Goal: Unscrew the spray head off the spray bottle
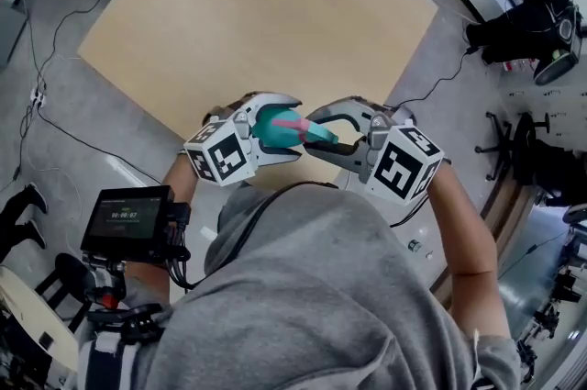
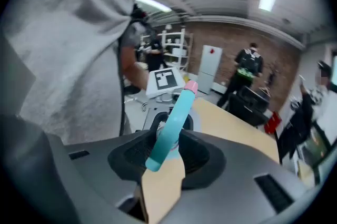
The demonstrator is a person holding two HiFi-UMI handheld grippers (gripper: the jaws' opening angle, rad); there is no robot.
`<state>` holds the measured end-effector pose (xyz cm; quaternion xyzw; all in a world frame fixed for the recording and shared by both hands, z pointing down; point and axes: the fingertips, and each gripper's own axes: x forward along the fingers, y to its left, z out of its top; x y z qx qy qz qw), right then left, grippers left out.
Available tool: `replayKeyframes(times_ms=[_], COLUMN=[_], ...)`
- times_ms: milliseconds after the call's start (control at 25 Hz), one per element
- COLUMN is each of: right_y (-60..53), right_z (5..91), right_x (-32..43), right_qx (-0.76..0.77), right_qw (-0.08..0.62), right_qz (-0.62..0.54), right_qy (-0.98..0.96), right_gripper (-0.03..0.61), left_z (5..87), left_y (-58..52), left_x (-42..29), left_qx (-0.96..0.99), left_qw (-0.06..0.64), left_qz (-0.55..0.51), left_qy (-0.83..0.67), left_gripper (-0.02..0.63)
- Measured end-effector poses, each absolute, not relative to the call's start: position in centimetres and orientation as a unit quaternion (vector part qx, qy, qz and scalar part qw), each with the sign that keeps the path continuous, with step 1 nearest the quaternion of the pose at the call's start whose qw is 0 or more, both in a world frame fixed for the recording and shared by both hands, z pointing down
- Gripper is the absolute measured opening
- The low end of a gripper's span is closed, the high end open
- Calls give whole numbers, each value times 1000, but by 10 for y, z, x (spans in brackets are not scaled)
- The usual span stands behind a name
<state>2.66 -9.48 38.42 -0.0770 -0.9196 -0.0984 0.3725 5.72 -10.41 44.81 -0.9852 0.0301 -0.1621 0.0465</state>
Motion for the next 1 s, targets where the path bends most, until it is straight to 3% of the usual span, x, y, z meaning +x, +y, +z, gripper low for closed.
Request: replayKeyframes(times_ms=[120, 240, 440, 560, 720, 800, 880, 1000], right_y=[-73, -76, -121, -137, -131, -147, -165, -163], right_z=[393, 402, 394, 369, 315, 300, 306, 326], right_x=[30, 31, 40, 45, 44, 51, 58, 49], right_qx=[-182, -191, -44, 24, 56, 111, 171, 180], right_qw=[412, 438, 426, 358, 118, 24, 5, 62], right_qz=[-221, -287, -245, -144, 166, 236, 244, 220], right_qy=[-865, -830, -870, -922, -977, -965, -954, -957], right_gripper=[137, 137, 172, 216, 287, 299, 300, 299], left_z=[455, 461, 460, 463, 454, 446, 436, 424], left_y=[-85, -91, -137, -161, -178, -181, -180, -172], left_x=[57, 58, 55, 43, 27, 26, 29, 44], left_qx=[-981, -979, -970, -946, -924, -917, -914, -918], left_qw=[59, 65, 76, 91, 58, 63, 75, 97], left_qz=[-179, -192, -193, -211, -179, -163, -149, -135], left_qy=[-38, -29, 128, 230, 334, 358, 369, 359], left_gripper=[380, 380, 380, 380, 380, 380, 380, 380])
